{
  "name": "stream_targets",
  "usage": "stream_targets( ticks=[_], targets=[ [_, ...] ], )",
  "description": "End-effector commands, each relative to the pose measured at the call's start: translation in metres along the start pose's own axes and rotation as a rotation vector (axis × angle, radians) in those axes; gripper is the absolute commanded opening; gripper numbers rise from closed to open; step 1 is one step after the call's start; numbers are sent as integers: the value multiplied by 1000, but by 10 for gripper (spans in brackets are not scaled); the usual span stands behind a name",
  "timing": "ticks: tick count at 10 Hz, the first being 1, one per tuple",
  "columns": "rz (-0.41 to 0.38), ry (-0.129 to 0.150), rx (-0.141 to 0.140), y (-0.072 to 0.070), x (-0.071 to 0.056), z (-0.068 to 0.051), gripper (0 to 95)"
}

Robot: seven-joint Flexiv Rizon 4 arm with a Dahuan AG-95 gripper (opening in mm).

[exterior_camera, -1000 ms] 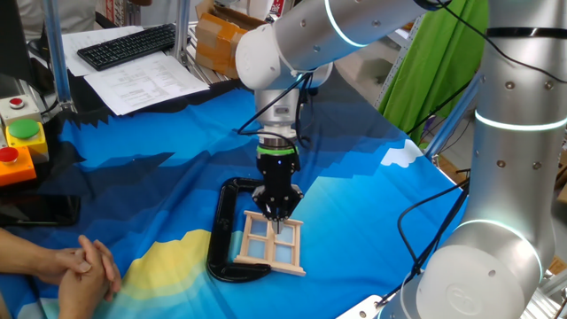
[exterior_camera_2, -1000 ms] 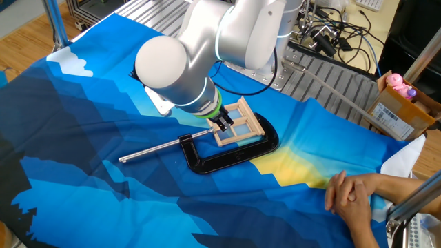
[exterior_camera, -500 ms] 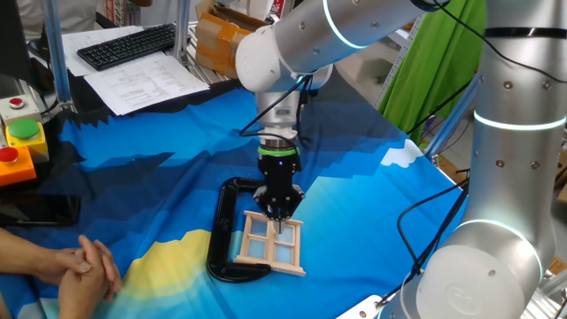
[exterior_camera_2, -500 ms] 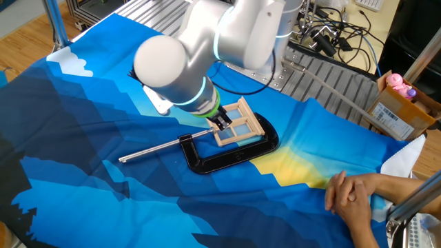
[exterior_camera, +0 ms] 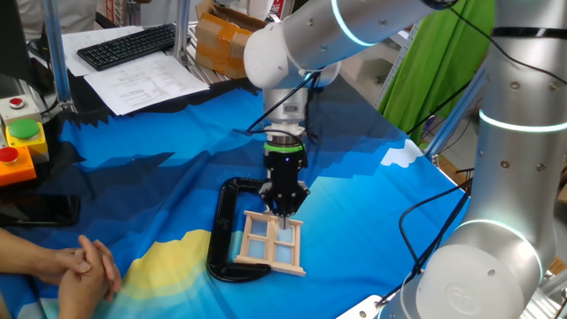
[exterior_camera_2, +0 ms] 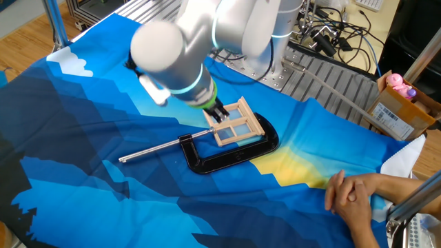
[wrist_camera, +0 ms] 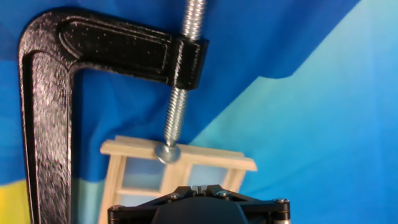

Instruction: Open a sliding window

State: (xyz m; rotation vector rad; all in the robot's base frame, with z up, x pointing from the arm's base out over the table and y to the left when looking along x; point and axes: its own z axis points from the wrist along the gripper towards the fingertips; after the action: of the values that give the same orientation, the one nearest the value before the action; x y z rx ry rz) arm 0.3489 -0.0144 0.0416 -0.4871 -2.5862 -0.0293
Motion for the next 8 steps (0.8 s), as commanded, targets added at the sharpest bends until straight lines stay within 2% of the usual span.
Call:
stream_targets(
  ticks=[1,3,4,5,6,7,8],
  targets=[
    [-43,-59,-25,-28,3,-22,0],
    [-89,-167,-65,-49,5,-34,0],
    [-94,-192,-77,-53,5,-37,0],
    [-106,-260,-96,-57,5,-38,0],
    [-121,-345,-117,-52,4,-35,0],
    [-118,-369,-122,-46,3,-31,0],
    [-130,-364,-125,-40,2,-25,0]
  ],
)
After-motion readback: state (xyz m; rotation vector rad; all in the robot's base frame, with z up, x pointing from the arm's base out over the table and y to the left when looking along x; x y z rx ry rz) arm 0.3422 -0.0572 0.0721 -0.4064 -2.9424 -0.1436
